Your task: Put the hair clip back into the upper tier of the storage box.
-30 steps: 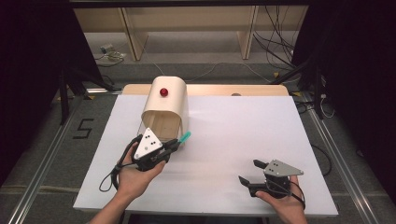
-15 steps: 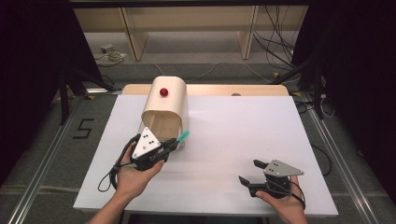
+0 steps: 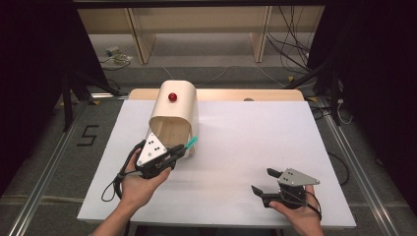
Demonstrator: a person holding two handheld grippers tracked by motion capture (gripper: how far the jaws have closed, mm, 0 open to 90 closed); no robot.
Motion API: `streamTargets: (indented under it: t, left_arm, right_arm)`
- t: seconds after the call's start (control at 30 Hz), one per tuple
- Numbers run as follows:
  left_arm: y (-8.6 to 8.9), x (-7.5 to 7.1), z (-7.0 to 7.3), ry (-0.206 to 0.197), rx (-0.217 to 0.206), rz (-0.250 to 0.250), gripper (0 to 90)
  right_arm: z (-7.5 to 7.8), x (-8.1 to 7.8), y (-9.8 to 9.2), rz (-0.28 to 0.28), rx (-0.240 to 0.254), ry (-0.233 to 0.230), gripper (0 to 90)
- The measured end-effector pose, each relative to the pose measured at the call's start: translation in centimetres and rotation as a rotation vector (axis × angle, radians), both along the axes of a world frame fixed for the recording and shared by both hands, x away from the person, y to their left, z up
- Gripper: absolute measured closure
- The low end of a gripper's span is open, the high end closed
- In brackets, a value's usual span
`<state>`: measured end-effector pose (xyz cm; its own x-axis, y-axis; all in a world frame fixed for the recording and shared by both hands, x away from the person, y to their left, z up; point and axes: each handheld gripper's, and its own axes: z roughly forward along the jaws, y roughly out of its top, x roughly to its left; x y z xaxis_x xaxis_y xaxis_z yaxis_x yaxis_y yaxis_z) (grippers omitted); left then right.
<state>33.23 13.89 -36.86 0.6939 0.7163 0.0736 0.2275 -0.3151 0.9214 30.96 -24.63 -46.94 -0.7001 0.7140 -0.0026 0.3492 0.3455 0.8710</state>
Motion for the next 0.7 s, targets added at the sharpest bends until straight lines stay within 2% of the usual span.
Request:
streamTargets:
  t: [0.7]
  left_arm:
    - [0.41,0.09,0.23,-0.002,-0.005,0.017,83.1]
  right_arm:
    - [-0.01,0.01,0.01,0.003,0.002,-0.002,20.1]
